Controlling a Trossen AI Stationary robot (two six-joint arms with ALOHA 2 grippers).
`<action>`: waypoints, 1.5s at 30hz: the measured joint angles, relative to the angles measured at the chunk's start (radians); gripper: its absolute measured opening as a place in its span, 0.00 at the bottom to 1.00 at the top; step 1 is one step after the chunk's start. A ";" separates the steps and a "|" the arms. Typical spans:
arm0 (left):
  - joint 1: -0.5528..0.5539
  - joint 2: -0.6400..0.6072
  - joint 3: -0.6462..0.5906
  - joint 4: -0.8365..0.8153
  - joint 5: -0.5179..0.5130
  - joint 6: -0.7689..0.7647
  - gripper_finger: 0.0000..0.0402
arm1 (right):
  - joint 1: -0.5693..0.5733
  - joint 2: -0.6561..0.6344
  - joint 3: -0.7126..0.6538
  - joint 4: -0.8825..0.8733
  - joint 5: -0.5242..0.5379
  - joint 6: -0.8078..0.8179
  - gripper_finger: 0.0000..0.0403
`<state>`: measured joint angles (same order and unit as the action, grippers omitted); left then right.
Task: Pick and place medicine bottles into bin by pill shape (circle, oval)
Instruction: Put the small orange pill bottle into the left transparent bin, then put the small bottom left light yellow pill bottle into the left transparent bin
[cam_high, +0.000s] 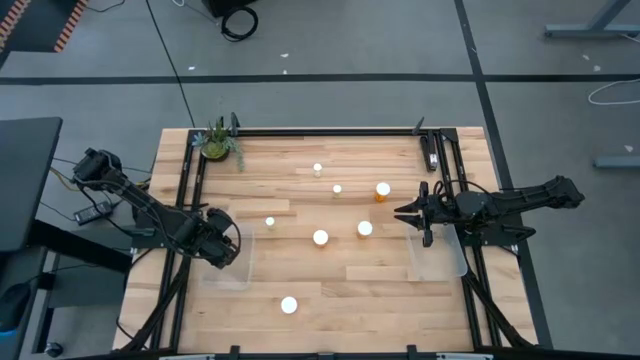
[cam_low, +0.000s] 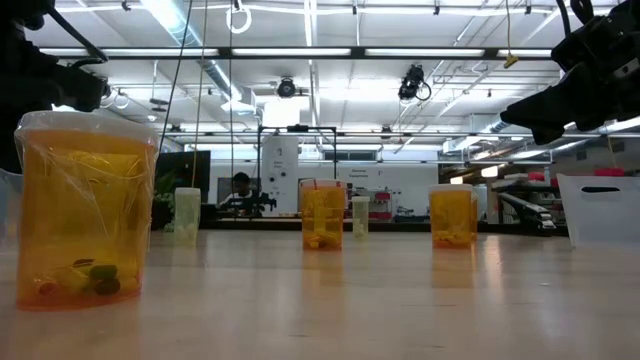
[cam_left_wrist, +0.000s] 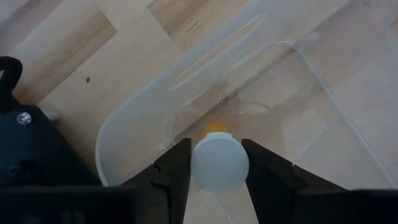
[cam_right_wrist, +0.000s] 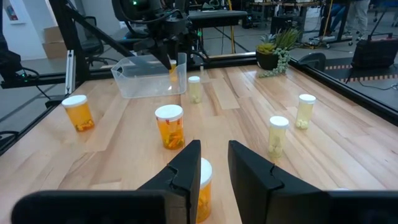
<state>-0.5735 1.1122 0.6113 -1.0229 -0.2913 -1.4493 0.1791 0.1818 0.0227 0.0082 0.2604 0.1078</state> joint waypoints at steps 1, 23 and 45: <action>0.000 0.000 0.000 0.000 0.000 -0.003 0.39 | 0.000 0.000 0.000 0.000 0.000 0.000 0.22; 0.000 0.000 0.000 -0.022 -0.010 0.022 0.51 | 0.000 0.000 0.000 0.000 0.000 0.000 0.22; 0.076 0.000 0.079 -0.025 -0.068 0.155 0.50 | 0.000 0.000 0.000 0.000 0.000 0.000 0.22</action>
<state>-0.4974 1.1123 0.6903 -1.0484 -0.3597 -1.2945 0.1791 0.1818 0.0227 0.0082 0.2604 0.1078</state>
